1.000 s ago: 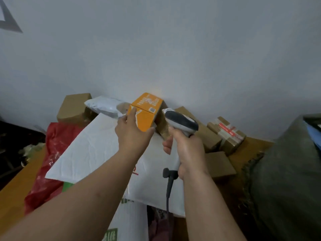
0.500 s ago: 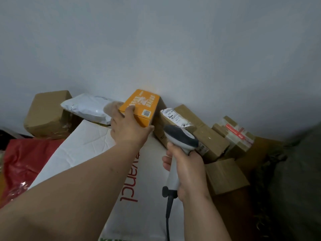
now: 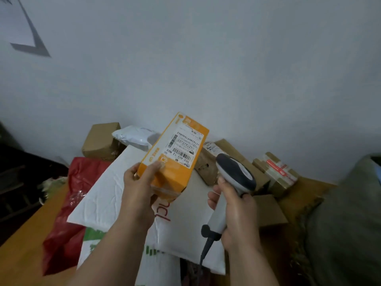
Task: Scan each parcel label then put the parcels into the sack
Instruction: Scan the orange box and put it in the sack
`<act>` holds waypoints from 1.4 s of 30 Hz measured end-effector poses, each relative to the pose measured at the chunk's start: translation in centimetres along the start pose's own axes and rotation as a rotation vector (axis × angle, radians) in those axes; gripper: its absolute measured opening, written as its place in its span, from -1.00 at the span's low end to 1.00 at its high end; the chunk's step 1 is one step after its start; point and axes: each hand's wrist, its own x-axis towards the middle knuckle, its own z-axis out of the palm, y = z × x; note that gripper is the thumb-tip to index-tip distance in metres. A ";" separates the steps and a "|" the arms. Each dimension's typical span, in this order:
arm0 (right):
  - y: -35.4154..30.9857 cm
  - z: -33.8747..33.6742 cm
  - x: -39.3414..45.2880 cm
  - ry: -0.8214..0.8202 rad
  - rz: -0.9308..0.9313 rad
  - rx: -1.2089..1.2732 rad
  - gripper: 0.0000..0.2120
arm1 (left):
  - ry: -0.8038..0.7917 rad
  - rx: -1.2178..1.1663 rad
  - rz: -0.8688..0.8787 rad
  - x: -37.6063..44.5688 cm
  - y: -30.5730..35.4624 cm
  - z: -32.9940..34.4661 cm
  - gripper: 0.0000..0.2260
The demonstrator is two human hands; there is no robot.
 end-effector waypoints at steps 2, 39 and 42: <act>-0.7 -1.3 -1.7 -0.038 0.003 -0.016 -0.77 | -0.021 -0.048 -0.008 -2.9 -1.1 -1.0 -0.45; -5.9 -4.6 -20.5 -0.463 -0.026 -0.266 -0.80 | -0.150 -0.407 0.103 -18.3 1.6 -8.9 -0.21; -5.7 -4.6 -20.8 -0.461 -0.018 -0.278 -0.77 | -0.153 -0.409 0.107 -18.4 1.7 -9.2 -0.21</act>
